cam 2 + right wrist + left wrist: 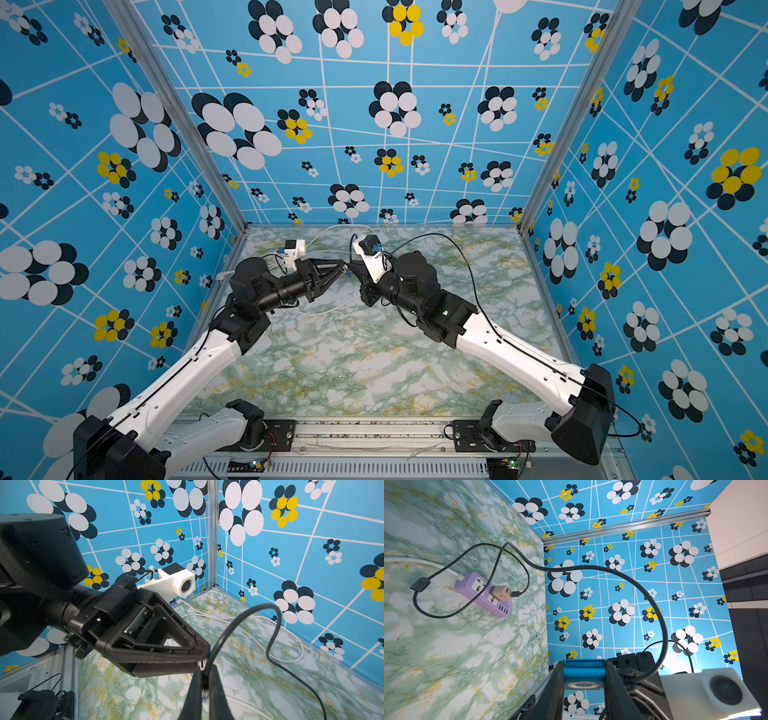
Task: Charge mp3
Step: Insert the charging cable into the MP3 player, then place the MP3 player at the center of the board.
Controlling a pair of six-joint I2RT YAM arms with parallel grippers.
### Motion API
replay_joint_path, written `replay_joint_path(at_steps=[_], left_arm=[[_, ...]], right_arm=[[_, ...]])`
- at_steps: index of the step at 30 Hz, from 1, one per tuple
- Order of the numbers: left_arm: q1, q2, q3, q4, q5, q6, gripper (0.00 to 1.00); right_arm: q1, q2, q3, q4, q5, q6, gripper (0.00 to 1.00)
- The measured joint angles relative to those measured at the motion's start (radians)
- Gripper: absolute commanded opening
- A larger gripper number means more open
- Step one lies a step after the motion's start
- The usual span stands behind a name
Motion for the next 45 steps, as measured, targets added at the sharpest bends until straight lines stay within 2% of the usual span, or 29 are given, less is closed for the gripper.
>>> replay_joint_path(at_steps=[4,5,8,9,14,19,24,29,31,34,37,38,42,45], left_arm=[[0.001,-0.028,-0.001,-0.065,-0.012,0.012,0.0],[0.001,-0.052,0.0,-0.078,-0.013,0.018,0.0],[0.002,-0.128,-0.003,-0.145,-0.024,0.029,0.0],[0.003,-0.145,-0.009,-0.163,-0.03,0.031,0.0],[0.024,-0.164,-0.089,-0.36,-0.058,0.046,0.0],[0.042,-0.026,-0.103,-0.669,-0.1,0.137,0.0],[0.038,0.202,-0.1,-0.893,-0.146,0.252,0.0],[0.027,0.398,-0.039,-0.986,-0.182,0.345,0.01],[0.025,0.452,-0.008,-1.005,-0.206,0.372,0.21],[0.025,0.493,0.033,-1.021,-0.241,0.396,0.64],[0.025,0.502,0.053,-1.022,-0.269,0.403,0.9],[0.027,0.501,0.058,-1.024,-0.275,0.406,0.95],[0.046,0.452,0.105,-1.048,-0.304,0.416,0.98],[0.082,0.28,0.168,-1.043,-0.399,0.452,0.99]], right_arm=[[-0.004,0.009,0.004,-0.094,0.003,0.045,0.62],[-0.006,0.013,-0.005,-0.138,0.003,0.06,0.7],[-0.008,0.003,-0.039,-0.227,0.003,0.109,0.83],[-0.008,-0.009,-0.05,-0.245,0.003,0.129,0.98],[-0.008,-0.172,-0.087,-0.291,-0.024,0.212,0.99],[-0.007,-0.371,-0.093,-0.341,0.014,0.311,0.99],[-0.014,-0.345,0.055,-0.552,0.148,0.401,0.99],[-0.043,-0.307,0.076,-0.682,0.224,0.454,0.99],[-0.052,-0.302,0.076,-0.712,0.243,0.46,0.99],[-0.061,-0.308,0.076,-0.741,0.259,0.461,0.99],[-0.081,-0.322,0.076,-0.768,0.275,0.455,0.99],[-0.091,-0.328,0.076,-0.775,0.278,0.454,0.99],[-0.143,-0.355,0.082,-0.814,0.307,0.446,0.99],[-0.283,-0.374,0.068,-0.838,0.328,0.439,0.99]])
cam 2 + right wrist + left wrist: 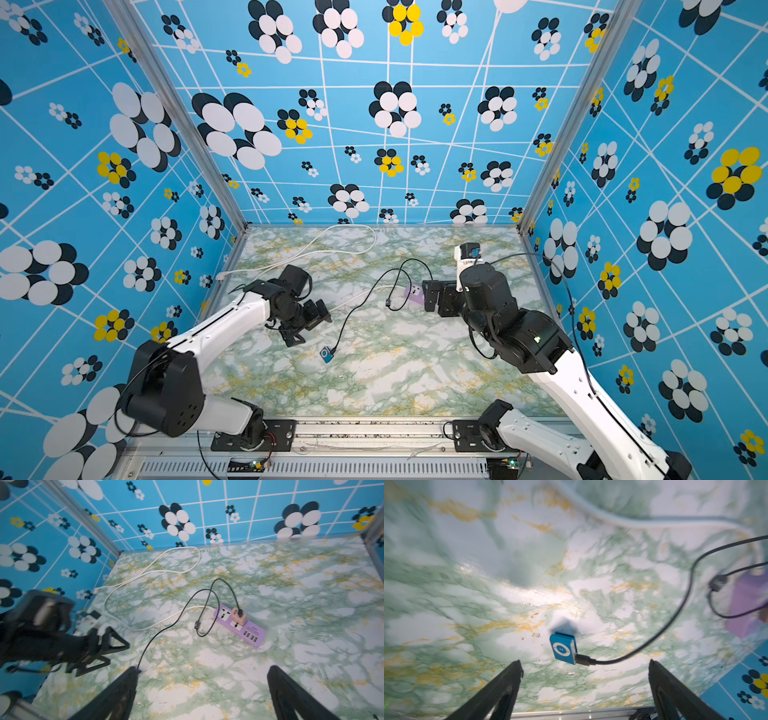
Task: Charge mp3
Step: Place the MP3 player at the center of the board, then reset both arms
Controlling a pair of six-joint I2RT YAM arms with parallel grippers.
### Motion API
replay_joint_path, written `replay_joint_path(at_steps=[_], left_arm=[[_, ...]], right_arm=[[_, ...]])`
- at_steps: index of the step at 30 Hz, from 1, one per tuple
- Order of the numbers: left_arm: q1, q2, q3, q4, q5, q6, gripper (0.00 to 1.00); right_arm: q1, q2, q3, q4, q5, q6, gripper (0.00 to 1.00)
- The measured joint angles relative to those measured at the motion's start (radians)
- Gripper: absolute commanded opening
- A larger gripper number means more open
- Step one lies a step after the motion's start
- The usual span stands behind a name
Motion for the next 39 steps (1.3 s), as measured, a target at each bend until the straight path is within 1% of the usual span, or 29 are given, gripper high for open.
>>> replay_joint_path(at_steps=[3,5,6,7,8,9,10,11,13,15,17,21,23,25,27,30,32,34,36,39], left_arm=[[0.037,-0.283,-0.01,0.138,-0.145,0.08,0.99],[0.092,-0.473,-0.086,0.292,-0.237,0.16,0.99],[0.124,-0.531,-0.127,0.357,-0.278,0.195,0.99],[0.168,-0.575,-0.184,0.439,-0.33,0.238,0.99],[0.21,-0.586,-0.245,0.517,-0.365,0.279,0.99],[0.243,-0.581,-0.304,0.593,-0.393,0.322,0.99],[0.276,-0.557,-0.395,0.697,-0.43,0.376,0.99],[0.295,-0.524,-0.488,0.802,-0.465,0.432,0.99],[0.306,-0.439,-0.63,0.961,-0.498,0.523,0.99],[0.306,-0.328,-0.708,1.055,-0.522,0.604,0.99],[0.304,-0.202,-0.728,1.181,-0.521,0.68,0.99],[0.284,-0.023,-0.75,1.498,-0.497,0.772,0.99],[0.268,0.083,-0.753,1.643,-0.473,0.813,0.99],[0.24,0.184,-0.751,1.754,-0.46,0.859,0.99],[0.215,0.209,-0.748,1.757,-0.442,0.888,0.99],[0.208,0.21,-0.733,1.791,-0.43,0.912,0.99],[0.218,0.209,-0.717,1.798,-0.423,0.913,0.99],[0.232,0.209,-0.711,1.8,-0.414,0.912,0.99],[0.248,0.209,-0.71,1.797,-0.401,0.909,0.99],[0.273,0.209,-0.698,1.782,-0.378,0.901,0.99]], right_arm=[[-0.248,-0.017,-0.09,0.018,0.003,-0.011,0.99],[-0.417,-0.021,-0.211,0.076,0.005,-0.031,0.99],[-0.476,-0.019,-0.269,0.11,0.002,-0.045,0.99],[-0.539,-0.013,-0.343,0.162,0.007,-0.064,0.99],[-0.587,-0.011,-0.417,0.219,0.01,-0.082,0.99],[-0.624,-0.011,-0.489,0.281,0.013,-0.104,0.99],[-0.647,-0.014,-0.566,0.356,0.016,-0.133,0.99],[-0.66,-0.02,-0.647,0.443,0.019,-0.168,0.99],[-0.665,-0.016,-0.756,0.578,0.018,-0.224,0.99],[-0.665,0.033,-0.819,0.717,0.008,-0.275,0.99],[-0.665,0.124,-0.858,0.899,-0.018,-0.31,0.99],[-0.663,0.323,-0.927,1.25,-0.042,-0.366,0.99],[-0.66,0.39,-0.931,1.32,-0.055,-0.392,0.96],[-0.656,0.399,-0.931,1.363,-0.07,-0.413,0.96],[-0.634,0.391,-0.932,1.416,-0.088,-0.451,0.98],[-0.561,0.395,-0.945,1.535,-0.106,-0.47,0.99],[-0.541,0.47,-0.934,1.628,-0.109,-0.473,0.99],[-0.54,0.585,-0.921,1.711,-0.093,-0.47,0.99],[-0.54,0.632,-0.918,1.694,-0.061,-0.457,0.99],[-0.556,0.634,-0.917,1.716,-0.037,-0.433,0.99]])
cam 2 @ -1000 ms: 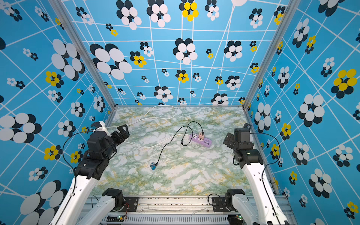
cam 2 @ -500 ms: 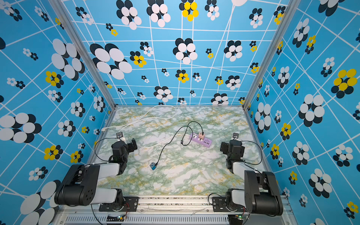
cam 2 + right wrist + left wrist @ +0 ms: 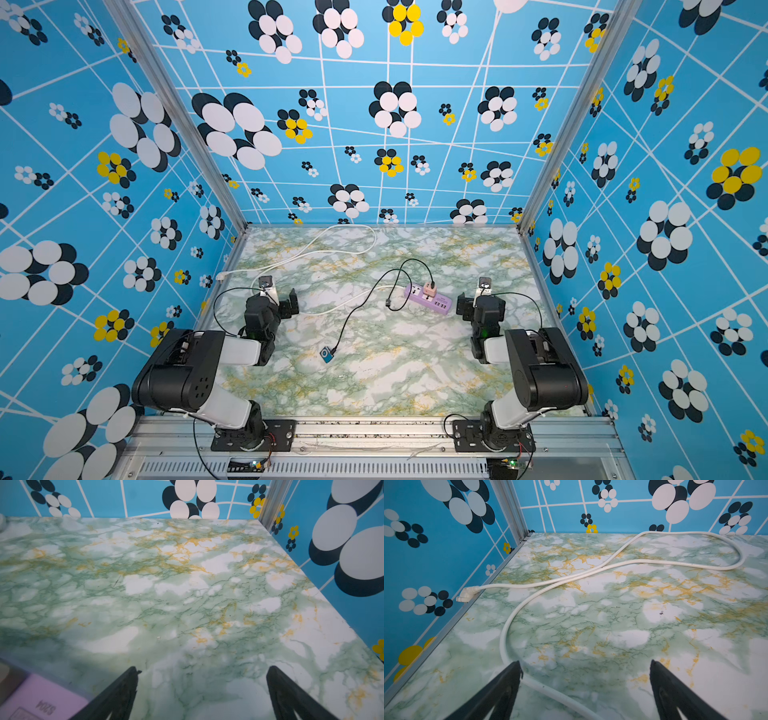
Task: Charge mp3
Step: Reset both arms
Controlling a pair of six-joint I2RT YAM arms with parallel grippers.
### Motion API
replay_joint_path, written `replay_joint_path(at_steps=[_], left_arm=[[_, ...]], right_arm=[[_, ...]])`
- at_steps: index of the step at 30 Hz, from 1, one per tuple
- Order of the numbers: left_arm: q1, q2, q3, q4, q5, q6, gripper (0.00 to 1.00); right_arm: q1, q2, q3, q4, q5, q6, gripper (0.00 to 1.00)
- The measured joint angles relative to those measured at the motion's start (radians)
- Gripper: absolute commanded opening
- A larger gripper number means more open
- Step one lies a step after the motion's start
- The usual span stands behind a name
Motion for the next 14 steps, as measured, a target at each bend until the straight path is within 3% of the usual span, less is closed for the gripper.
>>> replay_joint_path(at_steps=[14], left_arm=[[0.015,0.0,0.021,-0.039,0.06,-0.019,0.99]], right_arm=[[0.002,0.0,0.0,0.058,0.123,0.032,0.99]])
